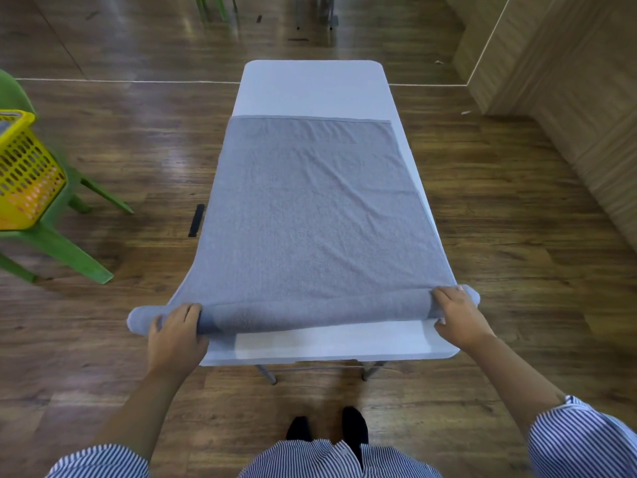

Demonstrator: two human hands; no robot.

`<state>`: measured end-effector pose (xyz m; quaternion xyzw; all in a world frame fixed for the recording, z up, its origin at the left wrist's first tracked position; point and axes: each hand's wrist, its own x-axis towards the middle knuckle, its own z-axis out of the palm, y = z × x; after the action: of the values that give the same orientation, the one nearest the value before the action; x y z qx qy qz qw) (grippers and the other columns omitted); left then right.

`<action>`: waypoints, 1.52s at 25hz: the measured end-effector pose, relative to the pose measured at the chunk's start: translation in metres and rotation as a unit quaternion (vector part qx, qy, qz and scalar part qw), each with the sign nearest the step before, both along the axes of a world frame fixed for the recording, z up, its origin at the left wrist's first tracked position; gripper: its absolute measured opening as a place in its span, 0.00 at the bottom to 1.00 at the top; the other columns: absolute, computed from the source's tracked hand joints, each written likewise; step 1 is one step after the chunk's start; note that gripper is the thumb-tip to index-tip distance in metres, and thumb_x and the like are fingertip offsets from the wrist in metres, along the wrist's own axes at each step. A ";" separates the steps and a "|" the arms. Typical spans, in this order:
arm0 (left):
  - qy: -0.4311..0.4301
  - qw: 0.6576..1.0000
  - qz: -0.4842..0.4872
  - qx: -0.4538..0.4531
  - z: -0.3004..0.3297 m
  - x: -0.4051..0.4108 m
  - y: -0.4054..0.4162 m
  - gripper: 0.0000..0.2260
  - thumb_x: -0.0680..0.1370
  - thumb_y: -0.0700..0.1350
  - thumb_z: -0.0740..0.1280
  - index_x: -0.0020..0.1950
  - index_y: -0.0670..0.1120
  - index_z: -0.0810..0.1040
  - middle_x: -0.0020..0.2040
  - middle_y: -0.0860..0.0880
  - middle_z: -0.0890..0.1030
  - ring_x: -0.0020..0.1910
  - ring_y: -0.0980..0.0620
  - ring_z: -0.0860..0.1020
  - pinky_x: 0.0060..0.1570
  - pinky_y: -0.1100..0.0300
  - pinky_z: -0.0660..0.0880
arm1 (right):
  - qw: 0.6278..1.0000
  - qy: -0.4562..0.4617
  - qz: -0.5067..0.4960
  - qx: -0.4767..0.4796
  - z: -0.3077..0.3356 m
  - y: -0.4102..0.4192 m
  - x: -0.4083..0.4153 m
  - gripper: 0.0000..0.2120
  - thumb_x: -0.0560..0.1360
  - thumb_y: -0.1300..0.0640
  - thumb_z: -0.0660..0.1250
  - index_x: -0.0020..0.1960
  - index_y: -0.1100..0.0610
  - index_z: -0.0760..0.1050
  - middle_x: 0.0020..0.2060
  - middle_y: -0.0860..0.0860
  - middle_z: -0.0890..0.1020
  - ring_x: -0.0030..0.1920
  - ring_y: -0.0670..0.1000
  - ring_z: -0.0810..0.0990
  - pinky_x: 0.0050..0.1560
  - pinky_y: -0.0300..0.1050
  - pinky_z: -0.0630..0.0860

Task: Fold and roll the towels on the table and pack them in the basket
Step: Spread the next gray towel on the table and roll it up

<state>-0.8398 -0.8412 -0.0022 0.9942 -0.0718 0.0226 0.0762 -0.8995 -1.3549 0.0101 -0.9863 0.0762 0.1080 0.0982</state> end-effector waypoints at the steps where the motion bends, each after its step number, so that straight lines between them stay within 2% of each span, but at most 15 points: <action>1: 0.017 1.000 0.000 0.008 -0.002 0.000 0.000 0.23 0.60 0.35 0.73 0.54 0.42 0.77 0.52 0.46 0.80 0.52 0.42 0.79 0.57 0.37 0.68 | 1.000 0.010 0.002 -0.004 0.001 0.001 0.000 0.22 0.62 0.72 0.67 0.56 0.66 0.76 0.52 0.59 0.79 0.56 0.62 0.74 0.68 0.56 0.65; 4: 0.037 0.999 0.003 0.016 -0.008 0.001 0.002 0.24 0.62 0.32 0.72 0.58 0.41 0.77 0.56 0.44 0.80 0.57 0.42 0.78 0.60 0.35 0.67 | 1.000 0.016 -0.017 -0.013 0.013 0.008 0.007 0.13 0.66 0.68 0.65 0.50 0.62 0.77 0.46 0.58 0.81 0.51 0.61 0.76 0.54 0.49 0.71; 8: 0.027 1.000 -0.007 0.011 -0.010 -0.001 0.005 0.24 0.63 0.27 0.70 0.57 0.41 0.77 0.57 0.43 0.77 0.56 0.39 0.76 0.58 0.33 0.70 | 0.984 0.172 -0.041 -0.029 0.035 0.013 0.022 0.05 0.67 0.57 0.64 0.42 0.50 0.73 0.43 0.51 0.77 0.47 0.54 0.76 0.44 0.43 0.72; 10: 0.013 1.000 -0.004 0.015 -0.009 -0.003 0.006 0.23 0.62 0.27 0.70 0.55 0.41 0.78 0.54 0.43 0.77 0.53 0.39 0.77 0.56 0.32 0.69 | 0.982 0.184 -0.036 -0.028 0.036 0.012 0.026 0.06 0.67 0.58 0.63 0.44 0.51 0.72 0.46 0.50 0.76 0.50 0.53 0.76 0.47 0.45 0.73; 13: -0.019 0.999 -0.011 0.028 -0.005 -0.003 0.007 0.19 0.63 0.32 0.72 0.53 0.42 0.80 0.48 0.45 0.81 0.47 0.41 0.80 0.56 0.32 0.65 | 0.997 0.064 -0.001 -0.045 0.026 0.010 0.022 0.20 0.67 0.65 0.63 0.58 0.57 0.71 0.54 0.51 0.74 0.55 0.56 0.73 0.52 0.48 0.71; 15: -0.036 0.999 -0.016 0.021 -0.002 -0.001 0.009 0.18 0.64 0.36 0.71 0.54 0.42 0.79 0.46 0.46 0.82 0.45 0.43 0.81 0.59 0.35 0.63 | 1.000 -0.010 0.010 -0.025 0.021 0.012 0.016 0.19 0.66 0.70 0.62 0.56 0.63 0.73 0.52 0.57 0.76 0.50 0.60 0.74 0.51 0.50 0.71; 17: -0.047 0.999 -0.005 0.005 -0.001 0.001 0.008 0.19 0.64 0.33 0.71 0.53 0.42 0.77 0.48 0.46 0.82 0.47 0.42 0.80 0.62 0.34 0.60 | 0.999 -0.045 0.017 -0.013 0.013 0.010 0.009 0.17 0.64 0.71 0.61 0.52 0.66 0.76 0.47 0.61 0.79 0.46 0.64 0.76 0.53 0.57 0.73; 21: -0.042 0.999 -0.013 0.019 -0.005 -0.001 0.003 0.24 0.60 0.32 0.75 0.55 0.40 0.77 0.55 0.42 0.79 0.53 0.40 0.78 0.58 0.31 0.64 | 0.999 0.013 0.031 -0.041 0.004 0.000 0.001 0.22 0.64 0.66 0.67 0.58 0.63 0.76 0.52 0.57 0.80 0.56 0.60 0.76 0.68 0.55 0.63; 23: -0.024 0.999 -0.016 0.033 -0.005 0.000 0.003 0.25 0.60 0.33 0.76 0.56 0.40 0.78 0.54 0.43 0.80 0.52 0.41 0.79 0.58 0.30 0.65 | 0.999 0.028 0.024 -0.035 0.007 0.000 0.002 0.19 0.64 0.68 0.65 0.55 0.62 0.77 0.48 0.57 0.81 0.52 0.61 0.78 0.63 0.51 0.67; 25: -0.009 0.999 -0.015 0.036 -0.002 0.003 0.003 0.25 0.60 0.33 0.75 0.56 0.42 0.79 0.52 0.44 0.81 0.50 0.41 0.80 0.57 0.31 0.66 | 0.998 0.048 -0.001 -0.030 0.013 0.002 0.004 0.17 0.64 0.67 0.62 0.51 0.60 0.79 0.43 0.56 0.82 0.48 0.60 0.78 0.51 0.48 0.71; 28: -0.003 0.998 -0.045 0.035 0.003 0.004 -0.002 0.25 0.59 0.33 0.76 0.54 0.43 0.79 0.49 0.46 0.82 0.48 0.42 0.81 0.57 0.32 0.68 | 0.995 0.078 -0.051 -0.031 0.024 -0.002 0.001 0.17 0.64 0.63 0.62 0.50 0.53 0.78 0.43 0.52 0.82 0.48 0.56 0.79 0.42 0.43 0.68; 30: -0.001 0.996 -0.074 0.050 0.003 0.001 -0.006 0.22 0.60 0.35 0.75 0.52 0.44 0.80 0.47 0.47 0.83 0.47 0.44 0.82 0.57 0.33 0.68 | 0.992 0.098 -0.070 -0.024 0.025 -0.008 -0.004 0.18 0.64 0.62 0.62 0.52 0.53 0.79 0.43 0.53 0.82 0.48 0.57 0.78 0.42 0.42 0.68; 32: -0.005 0.995 -0.086 0.055 0.003 0.000 -0.003 0.15 0.64 0.42 0.67 0.50 0.46 0.81 0.44 0.50 0.83 0.45 0.46 0.82 0.57 0.35 0.67 | 0.989 0.125 -0.083 -0.003 0.023 -0.012 -0.004 0.18 0.64 0.61 0.61 0.52 0.52 0.79 0.44 0.53 0.82 0.48 0.56 0.78 0.43 0.43 0.72; 35: -0.005 0.992 -0.108 0.064 0.002 0.004 0.008 0.19 0.65 0.46 0.57 0.49 0.48 0.82 0.43 0.52 0.83 0.44 0.48 0.81 0.58 0.36 0.65 | 0.984 0.161 -0.076 0.008 0.025 -0.011 0.000 0.17 0.64 0.59 0.60 0.51 0.52 0.76 0.45 0.50 0.79 0.49 0.55 0.78 0.45 0.47 0.77; 38: -0.042 0.996 -0.072 0.034 0.003 0.004 0.005 0.18 0.65 0.39 0.63 0.54 0.45 0.79 0.49 0.47 0.82 0.48 0.44 0.80 0.60 0.35 0.63 | 0.996 0.088 -0.025 -0.012 0.027 -0.002 -0.002 0.18 0.65 0.63 0.63 0.54 0.55 0.70 0.50 0.50 0.73 0.53 0.55 0.75 0.46 0.48 0.74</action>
<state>-0.8353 -0.8361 0.0004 0.9867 -0.1467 0.0567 0.0404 -0.9013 -1.3572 0.0368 -0.9718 0.1100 0.1914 0.0822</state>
